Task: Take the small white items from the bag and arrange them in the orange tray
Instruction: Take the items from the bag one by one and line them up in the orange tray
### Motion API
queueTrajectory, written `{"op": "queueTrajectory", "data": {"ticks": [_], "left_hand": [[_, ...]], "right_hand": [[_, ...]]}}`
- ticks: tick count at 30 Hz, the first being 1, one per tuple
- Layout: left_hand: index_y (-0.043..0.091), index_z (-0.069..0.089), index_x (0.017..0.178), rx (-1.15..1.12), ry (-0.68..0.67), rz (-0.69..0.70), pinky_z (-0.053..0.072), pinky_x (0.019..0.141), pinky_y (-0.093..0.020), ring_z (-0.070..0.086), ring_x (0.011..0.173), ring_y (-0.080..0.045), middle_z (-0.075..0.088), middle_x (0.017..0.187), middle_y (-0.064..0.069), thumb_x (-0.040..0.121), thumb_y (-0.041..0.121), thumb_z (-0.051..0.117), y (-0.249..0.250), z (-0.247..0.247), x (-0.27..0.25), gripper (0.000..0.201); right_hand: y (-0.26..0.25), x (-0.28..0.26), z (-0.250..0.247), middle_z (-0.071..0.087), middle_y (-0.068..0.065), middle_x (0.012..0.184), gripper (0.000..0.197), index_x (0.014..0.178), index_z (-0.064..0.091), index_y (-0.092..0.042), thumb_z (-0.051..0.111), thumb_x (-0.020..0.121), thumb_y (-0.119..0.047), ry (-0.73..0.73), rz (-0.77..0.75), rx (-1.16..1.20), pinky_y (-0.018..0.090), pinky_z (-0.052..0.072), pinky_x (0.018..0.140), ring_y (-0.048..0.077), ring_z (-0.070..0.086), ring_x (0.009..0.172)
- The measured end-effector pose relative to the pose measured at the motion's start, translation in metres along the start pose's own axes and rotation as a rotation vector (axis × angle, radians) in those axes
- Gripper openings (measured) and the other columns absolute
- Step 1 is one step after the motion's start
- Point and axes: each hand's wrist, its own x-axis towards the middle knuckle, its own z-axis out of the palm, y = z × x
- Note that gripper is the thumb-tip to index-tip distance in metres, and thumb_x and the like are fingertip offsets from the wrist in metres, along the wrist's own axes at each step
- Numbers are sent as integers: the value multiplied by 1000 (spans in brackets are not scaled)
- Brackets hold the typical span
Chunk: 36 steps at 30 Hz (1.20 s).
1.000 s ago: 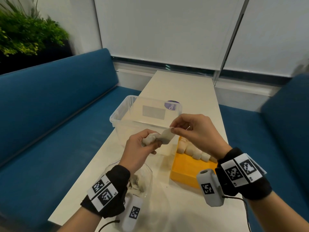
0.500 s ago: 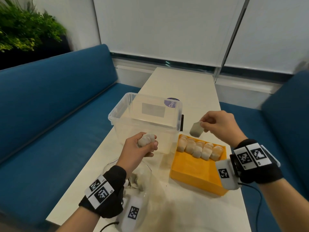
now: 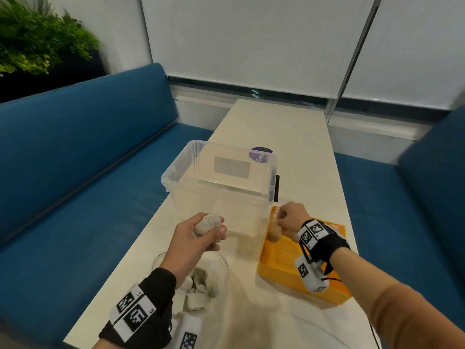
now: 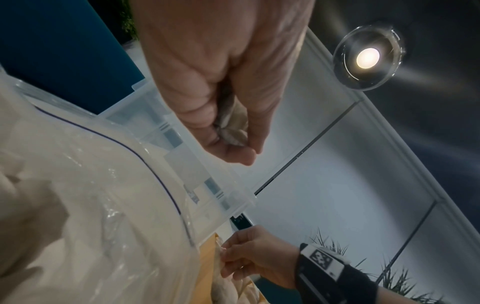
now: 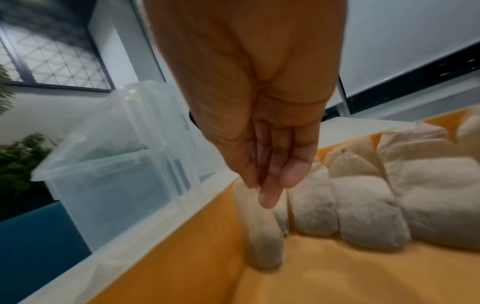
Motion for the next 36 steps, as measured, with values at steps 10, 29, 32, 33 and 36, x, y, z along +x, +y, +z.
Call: {"op": "queueTrajectory", "data": {"ticks": [10,29,32,33,36], "left_hand": [[10,68,104,-32,-59,-107,56,68,-24,66,86,-21,70,98,-17,83,3,71,-10,-4,-4,22],[6,63,115,-37,-373,-150,58,76,-28,71,97,-25,73,104,-14,87,2,66,20,35,1,28],[7,63,115,-9,-378,-134,58,76,-28,71,97,-25,74,102,-12,87,3,66,23,34,-1,29],[8,62,116,-10,-373,-131,57,75,-27,71,96,-25,74,101,-11,87,4,66,24,33,-2,29],[9,60,119,-48,-359,-143,56,74,-25,72,94,-23,75,100,-10,87,5,66,26,30,-2,32]], "right_hand": [[6,19,6,59,18,109,10,95,64,-6,59,86,-6,147,50,-1,40,57,80,34,65,87],[-80,-120,-48,58,-5,85,14,98,66,-28,65,85,-34,117,-553,223,21,45,70,1,50,70],[-77,-118,-58,59,-5,87,8,88,68,-27,67,83,-33,113,-525,250,23,47,69,5,53,72],[-76,-116,-63,60,-4,86,8,88,69,-25,68,82,-31,115,-523,262,22,46,67,4,53,71],[-70,-114,-76,63,-3,84,6,86,69,-19,68,84,-24,101,-498,379,22,46,59,5,55,63]]}}
